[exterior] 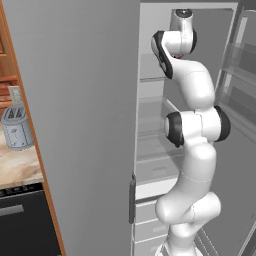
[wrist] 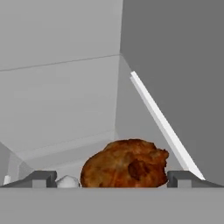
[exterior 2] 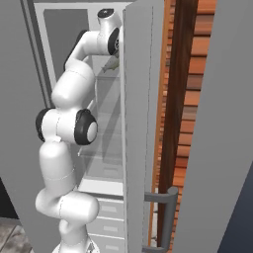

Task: Gather the mushroom and lime from the fridge and place them on a tray on the dining counter. Then gather the chicken drumstick and fish from the fridge and place them on the other tray.

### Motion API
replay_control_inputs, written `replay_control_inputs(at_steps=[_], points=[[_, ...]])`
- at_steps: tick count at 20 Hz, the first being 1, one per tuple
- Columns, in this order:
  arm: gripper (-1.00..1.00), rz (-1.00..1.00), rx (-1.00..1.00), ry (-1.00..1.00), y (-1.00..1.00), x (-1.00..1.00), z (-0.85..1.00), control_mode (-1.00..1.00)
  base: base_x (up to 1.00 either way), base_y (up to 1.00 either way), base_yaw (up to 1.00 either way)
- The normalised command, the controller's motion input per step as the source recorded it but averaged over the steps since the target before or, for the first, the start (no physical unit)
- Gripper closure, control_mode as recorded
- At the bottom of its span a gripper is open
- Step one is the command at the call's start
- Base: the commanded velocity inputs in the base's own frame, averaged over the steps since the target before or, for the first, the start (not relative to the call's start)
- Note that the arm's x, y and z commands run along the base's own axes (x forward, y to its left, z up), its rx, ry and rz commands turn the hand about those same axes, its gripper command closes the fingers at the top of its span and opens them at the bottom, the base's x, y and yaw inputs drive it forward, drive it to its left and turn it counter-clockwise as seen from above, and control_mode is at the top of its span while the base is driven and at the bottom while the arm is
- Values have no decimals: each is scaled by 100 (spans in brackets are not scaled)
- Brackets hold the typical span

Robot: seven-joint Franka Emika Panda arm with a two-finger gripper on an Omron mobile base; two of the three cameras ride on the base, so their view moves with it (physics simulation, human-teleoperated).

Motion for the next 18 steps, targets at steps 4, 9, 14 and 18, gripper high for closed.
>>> replay_control_inputs(at_steps=[4,9,14,18], points=[[-100,0,0,5,0,13,-8,-100,0,0,0],[-100,0,0,6,0,21,-8,-100,0,0,0],[-100,0,0,4,0,27,-3,-100,0,0,0],[-100,0,0,7,0,4,0,-100,0,0,0]])
